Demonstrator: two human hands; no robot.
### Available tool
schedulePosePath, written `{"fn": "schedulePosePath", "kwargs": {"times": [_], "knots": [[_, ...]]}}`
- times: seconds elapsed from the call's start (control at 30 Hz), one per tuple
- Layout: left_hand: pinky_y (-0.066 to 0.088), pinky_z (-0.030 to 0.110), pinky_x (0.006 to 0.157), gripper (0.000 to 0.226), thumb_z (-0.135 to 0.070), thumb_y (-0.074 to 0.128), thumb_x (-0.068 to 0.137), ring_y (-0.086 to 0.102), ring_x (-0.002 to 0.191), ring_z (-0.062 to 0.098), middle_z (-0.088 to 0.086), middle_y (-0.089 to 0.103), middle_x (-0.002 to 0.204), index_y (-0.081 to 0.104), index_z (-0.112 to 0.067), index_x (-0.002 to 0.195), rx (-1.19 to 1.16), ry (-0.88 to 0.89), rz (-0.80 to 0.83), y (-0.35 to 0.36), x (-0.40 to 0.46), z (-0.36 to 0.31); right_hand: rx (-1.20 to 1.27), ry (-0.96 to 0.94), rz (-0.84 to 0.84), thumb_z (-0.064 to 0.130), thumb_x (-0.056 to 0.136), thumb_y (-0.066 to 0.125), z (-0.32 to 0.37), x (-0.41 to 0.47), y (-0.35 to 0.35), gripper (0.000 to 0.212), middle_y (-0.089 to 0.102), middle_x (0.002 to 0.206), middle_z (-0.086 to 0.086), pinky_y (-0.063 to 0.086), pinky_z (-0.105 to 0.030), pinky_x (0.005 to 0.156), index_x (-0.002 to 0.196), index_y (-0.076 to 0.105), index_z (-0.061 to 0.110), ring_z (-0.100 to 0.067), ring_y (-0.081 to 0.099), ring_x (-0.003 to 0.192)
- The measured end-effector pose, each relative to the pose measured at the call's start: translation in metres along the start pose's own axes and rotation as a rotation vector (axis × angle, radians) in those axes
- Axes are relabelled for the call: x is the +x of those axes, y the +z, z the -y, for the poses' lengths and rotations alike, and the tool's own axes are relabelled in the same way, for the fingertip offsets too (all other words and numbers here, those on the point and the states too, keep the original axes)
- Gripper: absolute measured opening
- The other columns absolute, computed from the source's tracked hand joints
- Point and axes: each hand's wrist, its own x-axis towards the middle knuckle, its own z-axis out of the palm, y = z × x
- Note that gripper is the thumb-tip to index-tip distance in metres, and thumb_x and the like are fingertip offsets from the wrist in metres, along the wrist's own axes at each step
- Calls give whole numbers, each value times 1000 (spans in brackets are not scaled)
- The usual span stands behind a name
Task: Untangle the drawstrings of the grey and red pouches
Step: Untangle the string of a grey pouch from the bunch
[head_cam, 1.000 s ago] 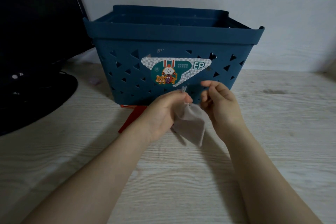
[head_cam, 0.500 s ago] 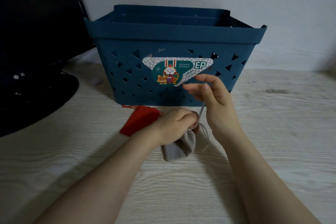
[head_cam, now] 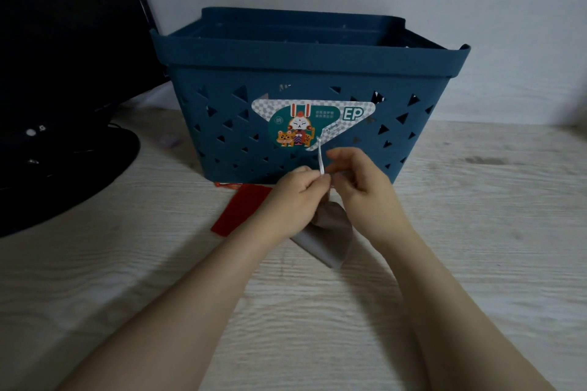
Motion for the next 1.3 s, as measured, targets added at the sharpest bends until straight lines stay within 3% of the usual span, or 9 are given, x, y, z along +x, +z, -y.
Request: {"fn": "schedulePosePath", "kwargs": {"times": [0.1, 0.23, 0.47, 0.63, 0.8, 0.9, 1.07, 1.17, 1.3], "knots": [[34, 32, 71, 36, -15, 45, 95, 46, 74, 16, 5, 43, 77, 48, -16, 59, -96, -72, -41, 0, 2, -2, -62, 0, -26, 4, 85, 57, 2, 1, -2, 19, 59, 79, 13, 45, -18, 66, 98, 58, 18, 3, 53, 66], [36, 37, 74, 24, -30, 53, 80, 52, 78, 22, 16, 51, 80, 57, -10, 67, -258, -186, -68, 0, 3, -2, -60, 33, 7, 8, 80, 67, 2, 2, -5, 13, 66, 77, 3, 54, -37, 74, 83, 61, 19, -17, 63, 72], [37, 36, 72, 27, -29, 56, 86, 53, 74, 24, 15, 55, 72, 59, -13, 64, -345, -273, -77, -3, 0, -2, 56, 90, 41, 7, 77, 73, 0, 2, -5, 16, 65, 69, 2, 52, -26, 65, 73, 62, 18, -10, 61, 66], [43, 25, 64, 27, -22, 54, 91, 57, 60, 12, 0, 61, 62, 62, -17, 67, -418, -259, -29, -5, -1, -8, 258, 154, -32, 0, 79, 69, 1, 3, -8, 15, 65, 68, -6, 50, -22, 61, 72, 62, 11, -13, 60, 64], [43, 28, 75, 20, -12, 65, 83, 57, 73, 13, -2, 62, 71, 64, -23, 66, -252, -124, -72, -6, -3, -4, 275, 160, -85, -4, 81, 65, 0, 3, -8, 20, 62, 63, 1, 51, -16, 59, 71, 62, 14, -6, 59, 59], [41, 15, 80, 10, -14, 68, 81, 56, 87, 10, -1, 61, 89, 68, -21, 73, -3, 31, -166, -9, -3, -4, 189, 120, -105, -1, 81, 66, -1, 3, -8, 20, 65, 66, 0, 53, -22, 65, 71, 65, 15, -10, 62, 64], [47, 38, 71, 19, -23, 50, 82, 54, 85, 28, 3, 61, 83, 64, -11, 78, 642, 397, -276, -7, -4, 2, -229, -96, -139, 1, 83, 61, -2, 1, -1, 12, 63, 71, 6, 44, -16, 63, 79, 67, 11, -5, 58, 65], [47, 38, 66, 30, -26, 36, 81, 57, 80, 29, 6, 60, 82, 61, -10, 76, 725, 460, -283, -9, -4, 1, -427, -284, -148, 2, 82, 56, -4, 2, 3, 10, 65, 74, -8, 37, -23, 61, 80, 66, 3, -21, 59, 67], [39, 37, 73, 25, -26, 39, 82, 53, 88, 24, 2, 60, 85, 61, -14, 79, 826, 478, -388, -8, -3, 7, -523, -294, -86, 16, 84, 46, -7, 6, 3, 24, 62, 78, -15, 48, -42, 62, 83, 63, 0, -34, 58, 69]]}}
